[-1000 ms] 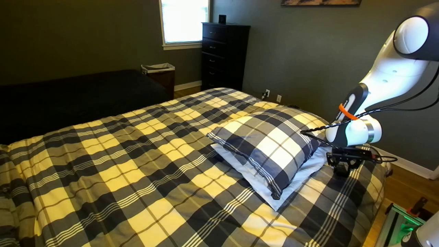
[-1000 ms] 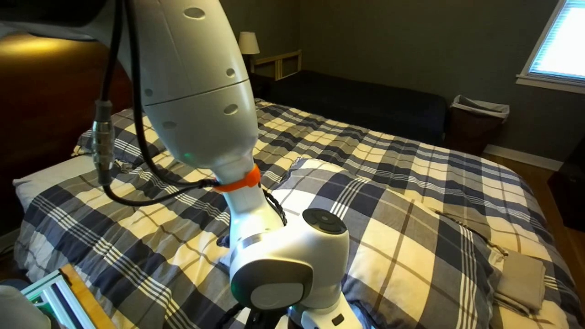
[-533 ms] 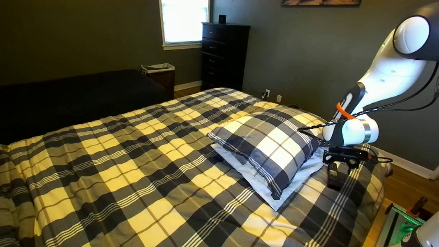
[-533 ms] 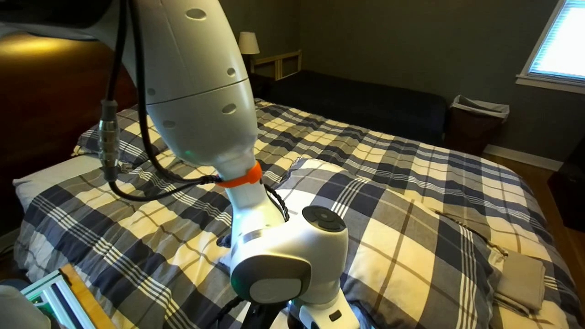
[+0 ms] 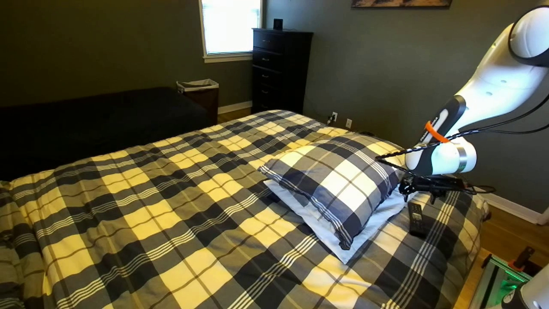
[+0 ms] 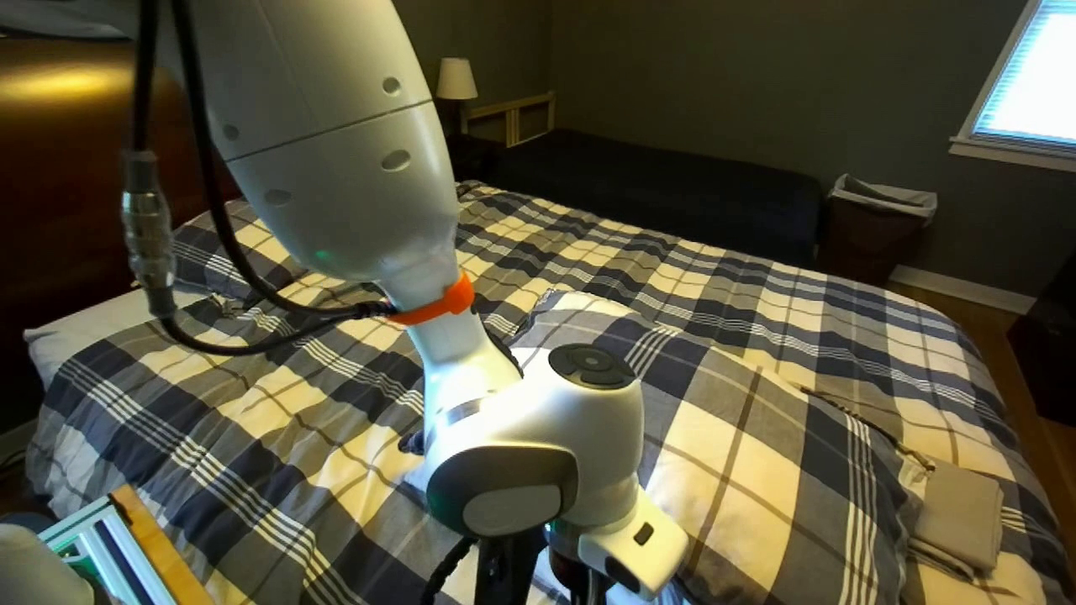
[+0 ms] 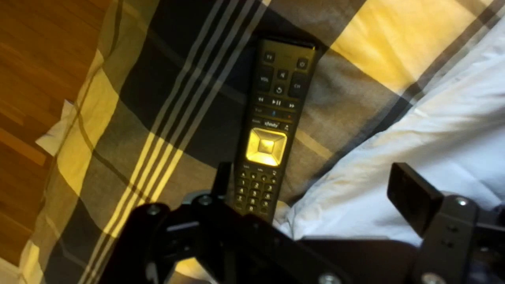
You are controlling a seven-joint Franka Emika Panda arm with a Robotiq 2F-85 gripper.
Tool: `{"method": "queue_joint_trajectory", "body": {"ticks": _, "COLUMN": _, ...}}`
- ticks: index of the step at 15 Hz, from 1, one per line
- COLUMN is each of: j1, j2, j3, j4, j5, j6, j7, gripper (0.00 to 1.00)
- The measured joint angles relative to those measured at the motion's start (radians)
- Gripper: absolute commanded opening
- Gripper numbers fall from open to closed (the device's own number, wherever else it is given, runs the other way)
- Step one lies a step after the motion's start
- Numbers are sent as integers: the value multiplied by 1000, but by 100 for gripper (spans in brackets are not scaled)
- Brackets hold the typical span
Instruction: Remove the black remote from between the two pillows and then put it on the bed
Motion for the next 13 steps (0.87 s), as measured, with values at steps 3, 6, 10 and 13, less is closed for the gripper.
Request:
{"method": "queue_joint_trajectory", "body": {"ticks": 3, "j1": -24, "j2": -78, "j3": -2, "j4": -13, "j5": -64, "j6": -2, "j7": -136, "gripper": 100}}
{"method": "queue_joint_trajectory", "body": {"ticks": 6, "j1": -68, "j2": -164, "j3": 17, "j4": -29, "j5": -100, "j6": -32, "j7": -293, "gripper": 100}}
{"method": "queue_joint_trajectory", "body": {"ticks": 10, "j1": -112, "j2": -265, "j3": 43, "j4": -44, "j5": -120, "j6": -92, "j7": -449, "gripper": 100}}
{"method": "queue_joint_trajectory", "body": {"ticks": 13, "j1": -121, "j2": -293, "j3": 51, "j4": -56, "j5": -123, "j6": -101, "j7": -472, "gripper": 100}}
